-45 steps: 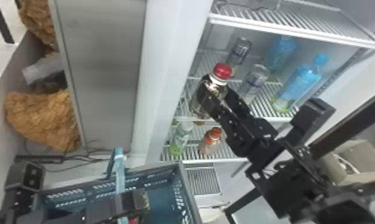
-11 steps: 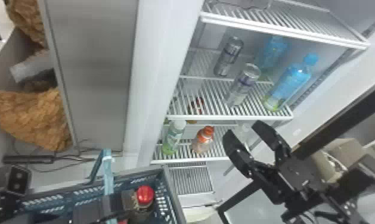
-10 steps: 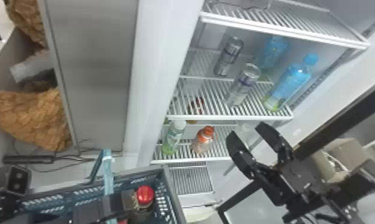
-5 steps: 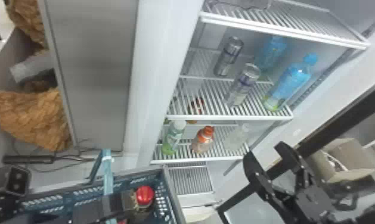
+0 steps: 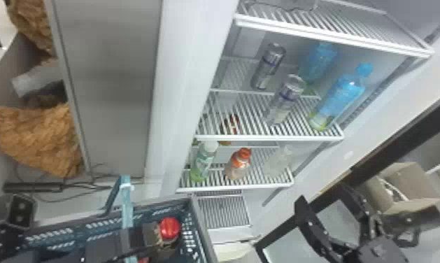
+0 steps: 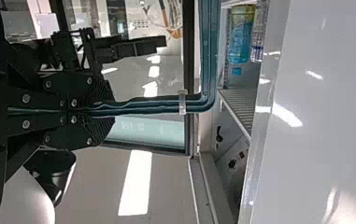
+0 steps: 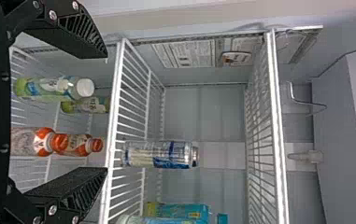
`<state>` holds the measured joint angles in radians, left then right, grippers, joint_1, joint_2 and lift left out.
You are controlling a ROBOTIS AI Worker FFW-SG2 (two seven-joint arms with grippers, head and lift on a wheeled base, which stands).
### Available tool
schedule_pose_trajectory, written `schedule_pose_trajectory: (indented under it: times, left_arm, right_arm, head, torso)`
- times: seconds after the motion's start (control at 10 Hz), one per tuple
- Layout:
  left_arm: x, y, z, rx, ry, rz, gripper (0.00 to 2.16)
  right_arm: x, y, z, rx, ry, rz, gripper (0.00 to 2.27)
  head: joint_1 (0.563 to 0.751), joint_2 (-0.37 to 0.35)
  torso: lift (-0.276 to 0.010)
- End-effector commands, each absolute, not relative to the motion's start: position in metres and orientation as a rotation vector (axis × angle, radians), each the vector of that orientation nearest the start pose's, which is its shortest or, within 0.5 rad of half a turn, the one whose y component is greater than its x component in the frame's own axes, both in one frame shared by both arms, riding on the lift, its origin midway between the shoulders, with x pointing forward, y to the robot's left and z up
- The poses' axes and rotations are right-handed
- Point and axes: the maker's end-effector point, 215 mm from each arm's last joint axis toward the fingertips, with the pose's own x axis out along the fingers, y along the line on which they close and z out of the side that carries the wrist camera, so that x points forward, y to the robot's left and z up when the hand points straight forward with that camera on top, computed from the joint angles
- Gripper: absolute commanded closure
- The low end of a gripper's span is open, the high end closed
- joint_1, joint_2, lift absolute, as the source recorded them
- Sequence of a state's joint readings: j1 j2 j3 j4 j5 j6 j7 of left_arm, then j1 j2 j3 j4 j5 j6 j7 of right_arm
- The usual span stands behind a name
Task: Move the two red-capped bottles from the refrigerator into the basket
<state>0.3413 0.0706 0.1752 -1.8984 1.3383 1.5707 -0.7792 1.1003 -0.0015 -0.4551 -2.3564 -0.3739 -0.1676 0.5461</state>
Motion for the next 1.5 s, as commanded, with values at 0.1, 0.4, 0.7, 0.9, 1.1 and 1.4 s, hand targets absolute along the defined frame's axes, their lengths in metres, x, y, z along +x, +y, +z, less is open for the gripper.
schedule_pose_trajectory:
  times: [0.1, 0.4, 0.7, 0.9, 1.1, 1.4]
  left_arm:
    - [0.227, 0.020, -0.277, -1.550, 0.849, -1.415, 1.20]
    - [0.230, 0.022, -0.275, -1.558, 0.833, -1.412, 1.20]
    - [0.231, 0.021, -0.274, -1.559, 0.828, -1.415, 1.20]
    - [0.232, 0.021, -0.273, -1.558, 0.825, -1.417, 1.20]
    - [0.232, 0.020, -0.273, -1.558, 0.825, -1.416, 1.20]
    - [0.232, 0.021, -0.274, -1.560, 0.825, -1.413, 1.20]
  right_arm:
    - [0.254, -0.317, -0.294, 0.004, 0.090, 0.224, 0.16]
    - [0.256, -0.319, -0.296, 0.010, 0.087, 0.219, 0.16]
    - [0.259, -0.319, -0.293, 0.005, 0.079, 0.220, 0.16]
    - [0.261, -0.319, -0.292, 0.003, 0.072, 0.221, 0.16]
    - [0.263, -0.320, -0.291, 0.007, 0.065, 0.218, 0.16]
    - [0.264, -0.319, -0.291, 0.006, 0.064, 0.222, 0.16]
  head:
    - [0.695, -0.350]
    - [0.695, -0.350]
    - [0.695, -0.350]
    - [0.695, -0.350]
    - [0.695, -0.350]
    - [0.695, -0.350]
  torso:
    - [0.000]
    - [0.000]
    - [0.000]
    - [0.000]
    - [0.000]
    - [0.000]
